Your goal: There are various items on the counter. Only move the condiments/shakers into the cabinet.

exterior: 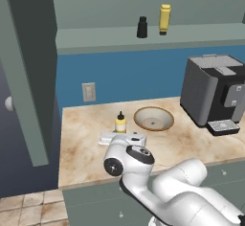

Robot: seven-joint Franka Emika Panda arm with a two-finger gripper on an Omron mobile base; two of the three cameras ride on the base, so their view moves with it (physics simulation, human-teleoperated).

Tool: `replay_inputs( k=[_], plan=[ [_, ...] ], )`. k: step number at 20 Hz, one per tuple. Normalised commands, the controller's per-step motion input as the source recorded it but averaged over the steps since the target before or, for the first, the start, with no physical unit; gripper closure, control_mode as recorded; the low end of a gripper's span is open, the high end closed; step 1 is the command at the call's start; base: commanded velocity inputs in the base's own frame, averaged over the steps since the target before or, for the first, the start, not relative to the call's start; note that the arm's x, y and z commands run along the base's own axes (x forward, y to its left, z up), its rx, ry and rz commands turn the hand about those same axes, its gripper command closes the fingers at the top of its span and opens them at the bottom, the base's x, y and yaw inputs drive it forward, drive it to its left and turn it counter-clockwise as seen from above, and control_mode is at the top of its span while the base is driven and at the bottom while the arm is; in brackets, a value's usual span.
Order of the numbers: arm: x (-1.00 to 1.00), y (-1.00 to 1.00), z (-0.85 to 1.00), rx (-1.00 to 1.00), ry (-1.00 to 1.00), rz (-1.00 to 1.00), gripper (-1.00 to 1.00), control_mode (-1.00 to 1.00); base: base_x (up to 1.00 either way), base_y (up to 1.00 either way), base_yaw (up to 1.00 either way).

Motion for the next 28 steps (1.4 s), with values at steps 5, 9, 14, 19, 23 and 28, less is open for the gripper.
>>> replay_inputs(
  k=[5, 9, 14, 19, 23, 28],
  plan=[
    [0.17, -0.02, -0.08, 0.00, 0.00, 0.00, -1.00, -1.00, 0.00, 0.00, 0.00],
    [0.21, 0.00, 0.00, 0.00, 0.00, 0.00, -1.00, -1.00, 0.00, 0.00, 0.00],
    [0.26, 0.00, 0.00, 0.00, 0.00, 0.00, -1.00, -1.00, 0.00, 0.00, 0.00],
    [0.22, -0.01, -0.02, 0.00, 0.00, 0.00, -1.00, -1.00, 0.00, 0.00, 0.00],
    [0.11, -0.04, -0.06, 0.00, 0.00, 0.00, -1.00, -1.00, 0.00, 0.00, 0.00],
    [0.02, -0.01, -0.05, 0.00, 0.00, 0.00, -1.00, -1.00, 0.00, 0.00, 0.00]
  ],
)
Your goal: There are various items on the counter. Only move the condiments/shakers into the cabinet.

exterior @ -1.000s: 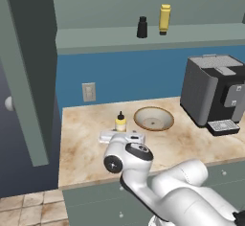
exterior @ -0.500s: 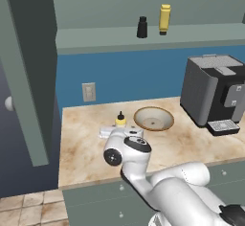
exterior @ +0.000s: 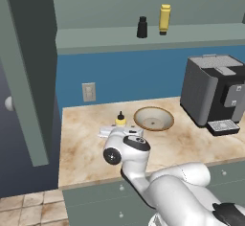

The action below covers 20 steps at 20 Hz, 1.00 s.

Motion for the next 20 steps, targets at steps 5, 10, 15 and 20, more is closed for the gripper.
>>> replay_inputs(
  k=[5, 10, 15, 20],
  plan=[
    [0.04, -0.01, -0.08, 0.00, 0.00, 0.00, -1.00, -1.00, 0.00, 0.00, 0.00],
    [0.07, -0.14, -0.11, 0.00, 0.00, 0.00, -1.00, -1.00, 0.00, 0.00, 0.00],
    [0.13, -0.11, -0.11, 0.00, 0.00, 0.00, -1.00, -1.00, 0.00, 0.00, 0.00],
    [0.19, 0.00, -0.04, 0.00, 0.03, 0.00, -1.00, -1.00, 0.00, 0.00, 0.00]
  ],
)
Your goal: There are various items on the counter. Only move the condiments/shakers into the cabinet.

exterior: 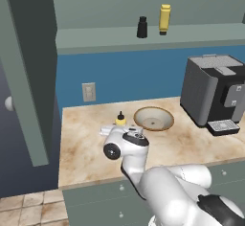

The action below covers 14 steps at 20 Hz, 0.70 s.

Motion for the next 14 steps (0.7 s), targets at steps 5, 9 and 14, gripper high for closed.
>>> replay_inputs(
  k=[5, 9, 14],
  plan=[
    [0.23, 0.00, -0.04, 0.00, 0.03, 0.00, -1.00, -1.00, 0.00, 0.00, 0.00],
    [0.21, 0.00, -0.07, 0.00, 0.05, 0.00, -1.00, -1.00, 0.00, 0.00, 0.00],
    [0.06, 0.00, -0.20, -0.02, 0.07, 0.00, -1.00, -1.00, 0.00, 0.00, 0.00]
  ],
)
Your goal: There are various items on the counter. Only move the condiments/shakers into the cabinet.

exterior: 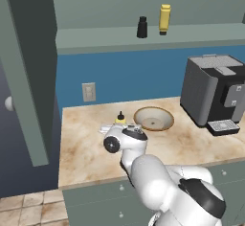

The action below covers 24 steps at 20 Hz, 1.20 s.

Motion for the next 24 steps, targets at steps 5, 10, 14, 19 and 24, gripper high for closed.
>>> replay_inputs(
  k=[5, 10, 14, 19, 24],
  plan=[
    [0.07, 0.00, -0.10, -0.02, 0.05, 0.00, -1.00, -1.00, 0.00, 0.00, 0.00],
    [0.14, 0.00, 0.00, 0.00, 0.01, 0.00, -1.00, -1.00, 0.00, 0.00, 0.00],
    [0.32, 0.01, -0.01, -0.01, 0.02, 0.00, -1.00, -1.00, 0.00, 0.00, 0.00],
    [0.29, 0.00, -0.05, -0.02, 0.01, 0.00, -1.00, -1.00, 0.00, 0.00, 0.00],
    [0.21, 0.00, -0.12, -0.02, 0.00, 0.00, -1.00, -1.00, 0.00, 0.00, 0.00]
  ],
)
